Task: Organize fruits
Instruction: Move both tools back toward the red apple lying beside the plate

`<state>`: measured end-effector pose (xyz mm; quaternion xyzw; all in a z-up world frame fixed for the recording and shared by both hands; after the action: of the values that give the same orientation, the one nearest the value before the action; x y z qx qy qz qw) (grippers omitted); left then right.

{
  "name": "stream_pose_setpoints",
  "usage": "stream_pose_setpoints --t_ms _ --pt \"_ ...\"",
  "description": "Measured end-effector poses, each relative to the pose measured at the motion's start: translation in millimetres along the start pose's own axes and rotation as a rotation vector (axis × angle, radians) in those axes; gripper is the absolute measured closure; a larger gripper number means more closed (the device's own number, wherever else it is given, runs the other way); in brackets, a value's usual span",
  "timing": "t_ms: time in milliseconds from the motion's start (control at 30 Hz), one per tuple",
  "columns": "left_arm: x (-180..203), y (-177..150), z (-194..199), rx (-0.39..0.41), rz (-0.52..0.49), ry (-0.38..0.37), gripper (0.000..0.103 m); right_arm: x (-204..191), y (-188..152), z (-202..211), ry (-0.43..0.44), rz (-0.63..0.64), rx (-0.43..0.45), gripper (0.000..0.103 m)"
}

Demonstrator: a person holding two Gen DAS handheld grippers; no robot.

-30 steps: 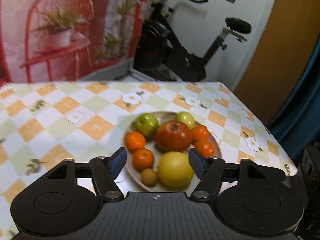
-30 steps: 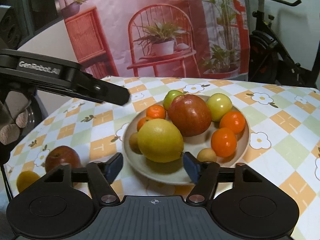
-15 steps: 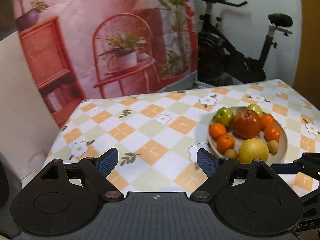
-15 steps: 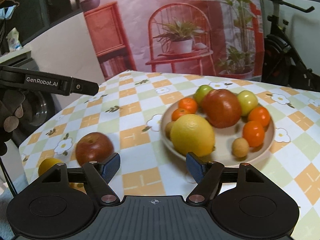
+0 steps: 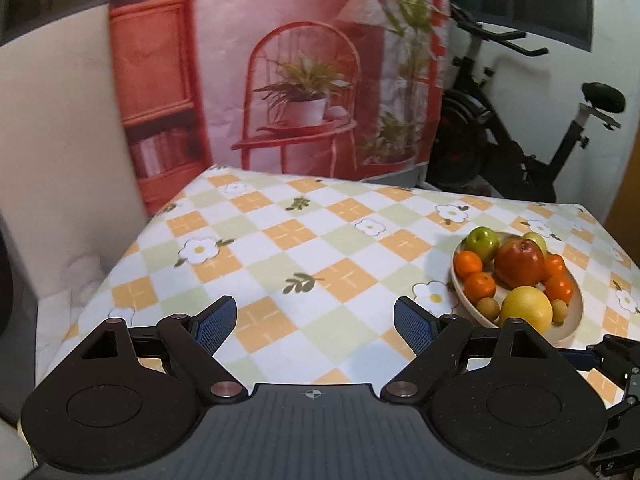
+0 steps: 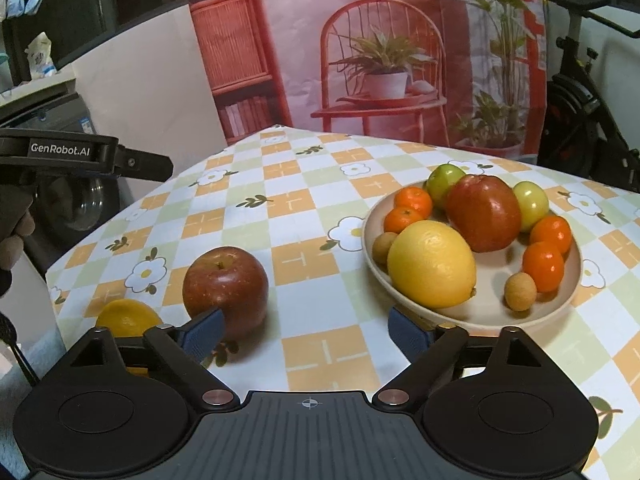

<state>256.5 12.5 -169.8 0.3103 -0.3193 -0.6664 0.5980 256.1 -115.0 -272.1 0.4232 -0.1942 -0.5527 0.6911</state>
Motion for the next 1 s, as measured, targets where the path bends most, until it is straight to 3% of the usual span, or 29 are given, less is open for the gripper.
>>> stream_pose_setpoints --t_ms 233,467,767,1000 --pt "-9 -15 -4 -0.067 -0.022 0.014 0.015 -7 -2 -4 -0.047 0.039 -0.012 0.01" --pt "-8 -23 -4 -0.073 -0.069 0.056 0.015 -12 -3 -9 -0.068 0.074 -0.028 0.009" --pt "-5 -27 -6 -0.095 -0.07 0.015 0.015 -19 -4 -17 -0.06 0.118 -0.051 0.01" --pt "-4 -31 -10 -0.118 -0.056 -0.013 0.015 -25 -6 -25 -0.02 0.13 -0.086 0.031"
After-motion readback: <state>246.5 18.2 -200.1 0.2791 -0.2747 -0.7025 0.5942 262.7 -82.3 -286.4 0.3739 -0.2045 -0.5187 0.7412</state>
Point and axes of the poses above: each gripper's, at about its wrist camera, not at the fingertips, and z roughly against the way its jaws point, x to its right, y to its top, the point moved 8 cm from there along -z, roughly the way its jaws point, and after that the axes turned 2 degrees about y, right-handed, at the moved point
